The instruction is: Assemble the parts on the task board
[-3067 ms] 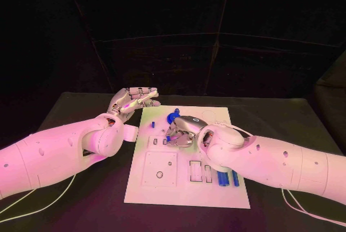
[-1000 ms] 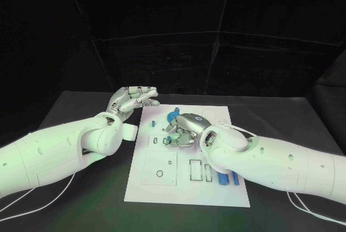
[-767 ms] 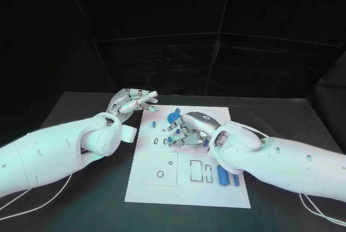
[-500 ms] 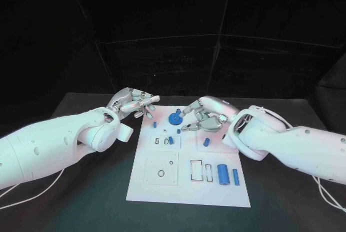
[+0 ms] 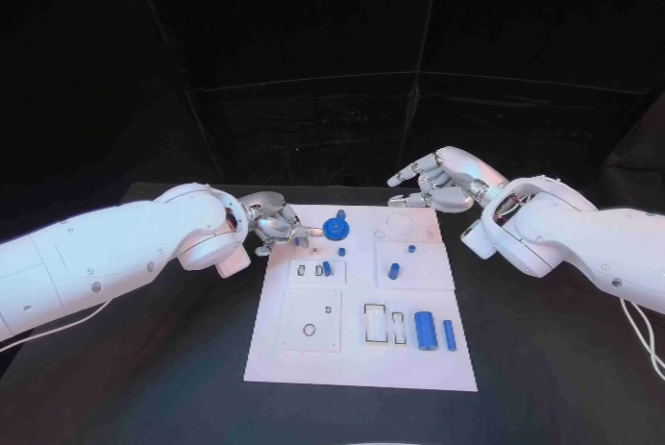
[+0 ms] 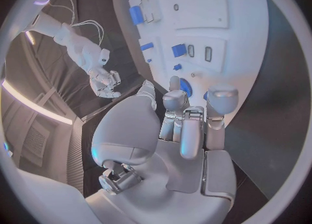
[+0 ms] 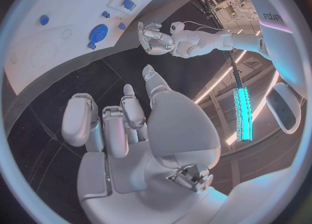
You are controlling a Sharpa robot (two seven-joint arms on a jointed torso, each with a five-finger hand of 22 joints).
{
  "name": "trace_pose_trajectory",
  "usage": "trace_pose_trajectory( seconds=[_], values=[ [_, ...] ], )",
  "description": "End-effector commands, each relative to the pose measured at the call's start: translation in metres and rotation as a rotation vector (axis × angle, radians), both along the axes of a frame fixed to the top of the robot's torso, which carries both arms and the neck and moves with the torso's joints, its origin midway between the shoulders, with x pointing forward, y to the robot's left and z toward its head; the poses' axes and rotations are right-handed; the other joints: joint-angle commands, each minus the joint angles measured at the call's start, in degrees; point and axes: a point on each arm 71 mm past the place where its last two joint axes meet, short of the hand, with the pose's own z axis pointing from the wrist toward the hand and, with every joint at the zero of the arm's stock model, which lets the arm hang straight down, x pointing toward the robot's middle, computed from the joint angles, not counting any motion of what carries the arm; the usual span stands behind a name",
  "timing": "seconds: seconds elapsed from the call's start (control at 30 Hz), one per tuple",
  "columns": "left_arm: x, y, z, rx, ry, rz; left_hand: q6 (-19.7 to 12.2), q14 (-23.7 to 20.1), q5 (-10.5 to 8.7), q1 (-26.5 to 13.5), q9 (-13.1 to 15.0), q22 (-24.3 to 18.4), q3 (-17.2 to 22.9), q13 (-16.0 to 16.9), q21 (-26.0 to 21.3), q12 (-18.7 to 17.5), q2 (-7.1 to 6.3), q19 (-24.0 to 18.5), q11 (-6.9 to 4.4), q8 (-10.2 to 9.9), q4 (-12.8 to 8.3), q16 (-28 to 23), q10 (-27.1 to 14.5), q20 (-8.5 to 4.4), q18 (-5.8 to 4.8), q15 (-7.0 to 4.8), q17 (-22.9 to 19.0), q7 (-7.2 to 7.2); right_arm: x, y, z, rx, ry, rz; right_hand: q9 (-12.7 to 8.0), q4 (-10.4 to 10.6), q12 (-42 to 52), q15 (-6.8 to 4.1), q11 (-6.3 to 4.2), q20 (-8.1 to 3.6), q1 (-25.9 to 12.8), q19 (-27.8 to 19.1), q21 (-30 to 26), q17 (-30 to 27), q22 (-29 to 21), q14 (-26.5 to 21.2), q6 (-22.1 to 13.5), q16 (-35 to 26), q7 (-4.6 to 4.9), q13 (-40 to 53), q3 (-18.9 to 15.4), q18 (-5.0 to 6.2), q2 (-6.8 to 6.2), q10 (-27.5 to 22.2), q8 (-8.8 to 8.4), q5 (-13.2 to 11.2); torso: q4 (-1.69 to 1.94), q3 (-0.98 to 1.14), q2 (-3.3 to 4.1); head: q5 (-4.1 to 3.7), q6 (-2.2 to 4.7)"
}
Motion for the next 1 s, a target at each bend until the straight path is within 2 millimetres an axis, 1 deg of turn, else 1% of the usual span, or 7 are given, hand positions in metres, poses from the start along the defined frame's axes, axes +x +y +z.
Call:
trace_pose_trajectory(
  seconds=[0.03, 0.1, 0.23, 0.4, 0.53, 0.67, 1.0],
  values=[
    [0.001, -0.001, -0.005, 0.249, 0.012, -0.036, -1.1, 5.7, -0.12, -0.8, 1.6, 0.7, -1.8, 0.9, 0.6, 0.9, 0.14, -0.6, -0.2, 1.8, 0.1, 0.1, -0.5, -0.18, -0.41, -0.58, 13.9, -0.06, 0.003, -0.003, 0.001, 0.045, 0.032, -0.01, 0.0, 0.0, 0.3, 0.12, -0.31, -0.12, 0.5, -0.1, -0.4, 6.1, -0.1, 3.9, 0.0, -0.2, 0.11, 0.0, -0.3, 0.85, 0.02, 0.0, 0.37, 0.2, -0.09, 0.05, -0.09, 0.1, 0.14],
    [0.003, -0.008, -0.006, 0.264, 0.007, -0.044, -1.9, 5.7, -0.28, -0.6, 2.8, 2.2, -2.7, 1.8, 1.7, 1.8, 0.68, -0.5, -0.29, 3.1, 0.1, 0.2, -0.6, -0.25, -0.58, -0.61, 14.0, -0.08, 0.004, -0.004, 0.001, 0.044, 0.034, -0.017, 0.0, 0.0, 0.3, 0.12, -0.31, -0.12, 0.5, -0.2, -0.4, 6.0, -0.1, 3.9, 0.0, -0.3, 0.11, 0.0, -0.3, 0.87, 0.03, 0.0, 0.39, 0.3, 0.0, 0.09, -0.11, 0.05, 0.18],
    [0.005, -0.018, -0.006, 0.29, -0.006, -0.06, -2.3, 5.8, -0.3, -0.1, 5.0, 4.3, -4.1, 2.8, 3.2, 2.9, 1.04, -0.4, -0.58, 5.7, 0.0, 0.5, -0.4, -0.39, -0.78, -0.97, 14.5, -0.51, 0.006, -0.007, 0.0, 0.039, 0.041, -0.032, 0.0, 0.0, 0.3, 0.12, -0.31, -0.12, 0.5, -0.2, -0.4, 6.0, -0.2, 3.9, 0.0, -0.3, 0.11, 0.0, -0.3, 0.87, 0.03, 0.0, 0.4, 0.3, -0.17, 0.08, -0.08, 0.18, 0.18],
    [0.006, -0.026, -0.007, 0.309, -0.021, -0.071, -2.8, 5.9, -0.17, 0.1, 7.5, 5.3, -5.2, 3.4, 4.0, 3.6, 1.67, -0.5, -1.0, 8.6, 0.0, 0.7, -0.4, -0.58, -0.88, -1.13, 14.9, -0.94, 0.008, -0.01, -0.001, 0.035, 0.046, -0.046, 0.0, 0.0, 0.3, 0.11, -0.32, -0.13, 0.5, -0.2, -0.4, 6.0, -0.2, 3.9, 0.0, -0.3, 0.1, 0.0, -0.4, 0.88, 0.12, 0.1, 0.45, 0.4, -0.17, 0.02, -0.04, 0.15, -0.04],
    [0.007, -0.035, -0.008, 0.32, -0.018, -0.091, -4.0, 5.9, -0.18, -0.2, 9.4, 6.3, -6.5, 4.0, 4.7, 4.1, 1.83, -0.5, -1.14, 10.6, 0.0, 0.8, -0.3, -0.74, -0.97, -1.25, 15.1, -1.13, 0.01, -0.01, -0.001, 0.034, 0.045, -0.048, 0.0, 0.1, 0.2, 0.11, -0.33, -0.14, 0.5, -0.2, -0.5, 5.8, -0.3, 3.9, -0.1, -0.4, 0.11, -0.1, -0.5, 0.9, 0.25, 0.0, 0.49, 0.7, 0.0, -0.01, 0.03, -0.4, -0.17],
    [0.008, -0.042, -0.01, 0.33, -0.009, -0.109, -4.7, 5.9, -0.18, 0.0, 10.4, 6.8, -7.1, 4.2, 5.0, 4.3, 1.74, -0.5, -1.18, 11.6, 0.0, 0.8, -0.2, -0.79, -1.03, -1.29, 15.1, -1.18, 0.011, -0.009, -0.002, 0.032, 0.046, -0.046, 0.0, 0.1, 0.2, 0.1, -0.33, -0.14, 0.5, -0.2, -0.5, 5.8, -0.4, 3.9, -0.1, -0.4, 0.12, -0.1, -0.6, 0.91, 0.28, 0.0, 0.5, 0.7, -0.2, -0.01, -0.01, -0.42, -0.45],
    [0.009, -0.053, -0.014, 0.351, 0.007, -0.138, -5.5, 5.9, -0.15, 0.8, 11.5, 7.3, -7.3, 4.4, 5.3, 4.6, 2.34, -0.5, -1.23, 12.7, -0.2, 0.8, -0.1, -0.81, -1.08, -1.32, 15.1, -1.24, 0.012, -0.008, -0.003, 0.017, 0.05, -0.041, -0.1, 0.1, 0.1, 0.11, -0.32, -0.15, 0.7, -0.3, -0.6, 5.7, -0.5, 3.9, -0.3, -0.4, 0.14, -0.2, -0.7, 0.93, 0.42, -0.1, 0.5, 1.0, -0.11, 0.01, 0.03, -0.47, -0.69]
  ],
)
